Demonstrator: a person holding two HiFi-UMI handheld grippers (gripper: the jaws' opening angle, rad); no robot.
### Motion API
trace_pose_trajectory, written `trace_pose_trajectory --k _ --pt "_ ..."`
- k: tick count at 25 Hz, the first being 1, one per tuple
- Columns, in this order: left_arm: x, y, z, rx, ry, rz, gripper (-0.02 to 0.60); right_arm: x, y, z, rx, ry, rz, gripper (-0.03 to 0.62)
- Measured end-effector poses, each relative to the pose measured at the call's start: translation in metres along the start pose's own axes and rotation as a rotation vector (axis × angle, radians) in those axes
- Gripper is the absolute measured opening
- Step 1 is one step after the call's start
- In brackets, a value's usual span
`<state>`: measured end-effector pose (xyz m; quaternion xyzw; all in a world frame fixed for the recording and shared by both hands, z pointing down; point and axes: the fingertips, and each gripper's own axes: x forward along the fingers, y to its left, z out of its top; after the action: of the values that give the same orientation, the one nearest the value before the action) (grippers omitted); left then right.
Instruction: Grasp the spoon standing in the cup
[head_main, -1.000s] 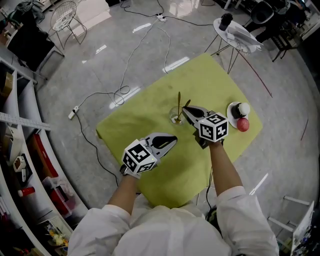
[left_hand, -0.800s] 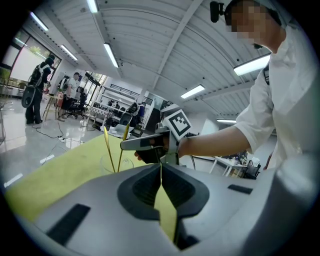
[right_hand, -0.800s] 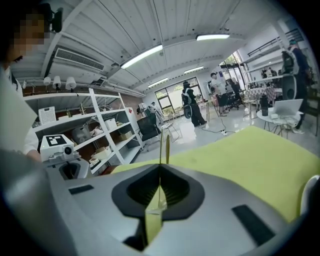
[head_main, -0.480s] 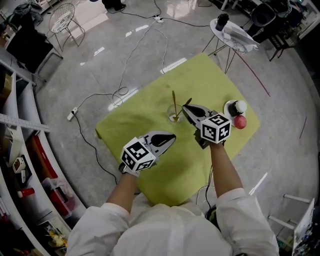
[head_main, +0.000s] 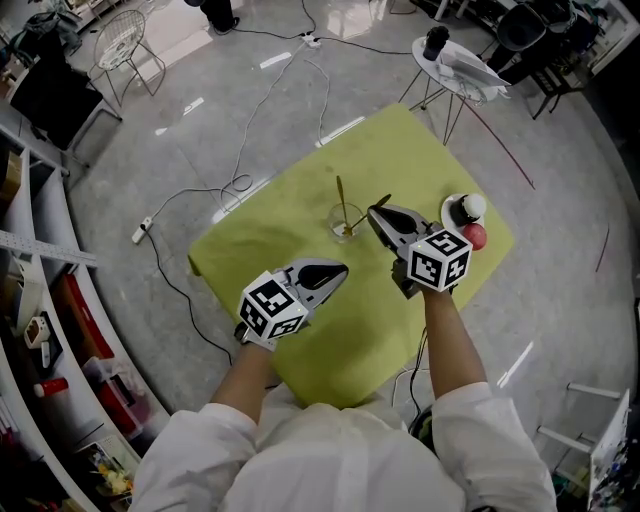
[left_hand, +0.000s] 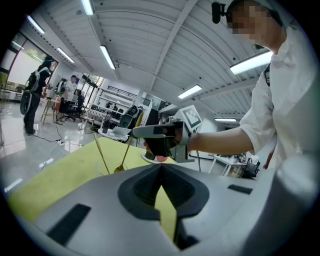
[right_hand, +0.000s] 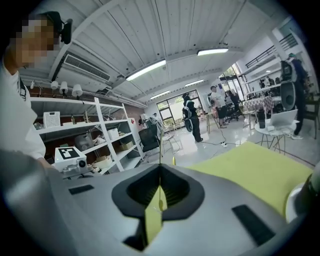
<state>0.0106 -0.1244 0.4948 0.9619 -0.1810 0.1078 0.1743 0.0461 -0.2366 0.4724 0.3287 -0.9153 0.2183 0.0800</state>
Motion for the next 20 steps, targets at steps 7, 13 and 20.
trace_pose_trajectory --k 7,13,20 --pt "-0.003 -0.007 0.000 0.003 -0.004 0.001 0.003 -0.025 0.013 0.014 -0.037 -0.048 -0.012 0.008" --pt "-0.005 -0.017 -0.002 0.007 -0.002 -0.006 0.003 -0.045 0.025 -0.002 -0.035 -0.029 -0.016 0.008" --pt "-0.007 -0.023 -0.012 -0.002 0.013 -0.010 0.003 -0.050 0.036 -0.047 0.040 0.033 -0.003 0.008"
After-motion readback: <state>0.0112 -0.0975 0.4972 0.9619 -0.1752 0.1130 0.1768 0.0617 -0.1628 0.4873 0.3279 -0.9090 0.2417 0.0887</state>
